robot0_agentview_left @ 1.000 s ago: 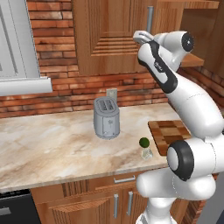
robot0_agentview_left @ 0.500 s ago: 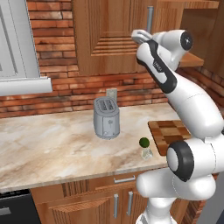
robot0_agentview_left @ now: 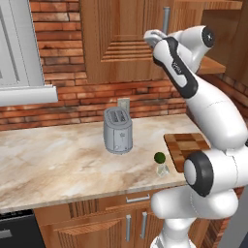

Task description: Open the cabinet. Place the bowl and condiment on the counter. Then place the lime and garlic on the cutting board.

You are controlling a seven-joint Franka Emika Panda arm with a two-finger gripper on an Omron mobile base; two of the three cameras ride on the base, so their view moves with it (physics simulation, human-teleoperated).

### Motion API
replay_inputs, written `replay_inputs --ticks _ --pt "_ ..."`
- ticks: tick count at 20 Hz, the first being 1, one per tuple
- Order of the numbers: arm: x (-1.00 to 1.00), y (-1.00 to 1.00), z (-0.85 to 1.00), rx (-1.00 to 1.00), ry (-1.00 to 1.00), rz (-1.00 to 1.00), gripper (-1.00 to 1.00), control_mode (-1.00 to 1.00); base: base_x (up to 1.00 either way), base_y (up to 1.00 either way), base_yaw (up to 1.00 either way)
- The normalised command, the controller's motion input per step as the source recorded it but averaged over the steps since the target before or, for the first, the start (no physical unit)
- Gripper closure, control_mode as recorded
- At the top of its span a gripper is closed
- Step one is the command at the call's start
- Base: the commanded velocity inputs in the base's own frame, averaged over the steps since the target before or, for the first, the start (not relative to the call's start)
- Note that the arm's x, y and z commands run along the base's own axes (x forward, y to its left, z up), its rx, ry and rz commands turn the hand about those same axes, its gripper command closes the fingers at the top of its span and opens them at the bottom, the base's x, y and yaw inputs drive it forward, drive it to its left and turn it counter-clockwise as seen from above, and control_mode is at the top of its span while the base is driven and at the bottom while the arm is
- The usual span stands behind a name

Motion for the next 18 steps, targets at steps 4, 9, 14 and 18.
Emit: replay_inputs --ticks 4,9,14,18 --pt "0.26 0.96 -0.28 0.00 0.08 0.06 1.00 -1.00 0.00 0.00 0.00" --pt "0.00 1.00 -0.35 0.00 0.00 0.00 1.00 -1.00 0.00 0.00 0.00" --pt "-0.16 1.00 -0.35 -0.02 -0.02 0.00 1.00 -1.00 0.00 0.00 0.00" --pt "-0.41 1.00 -0.26 -0.03 -0.02 0.00 1.00 -1.00 0.00 0.00 0.00"
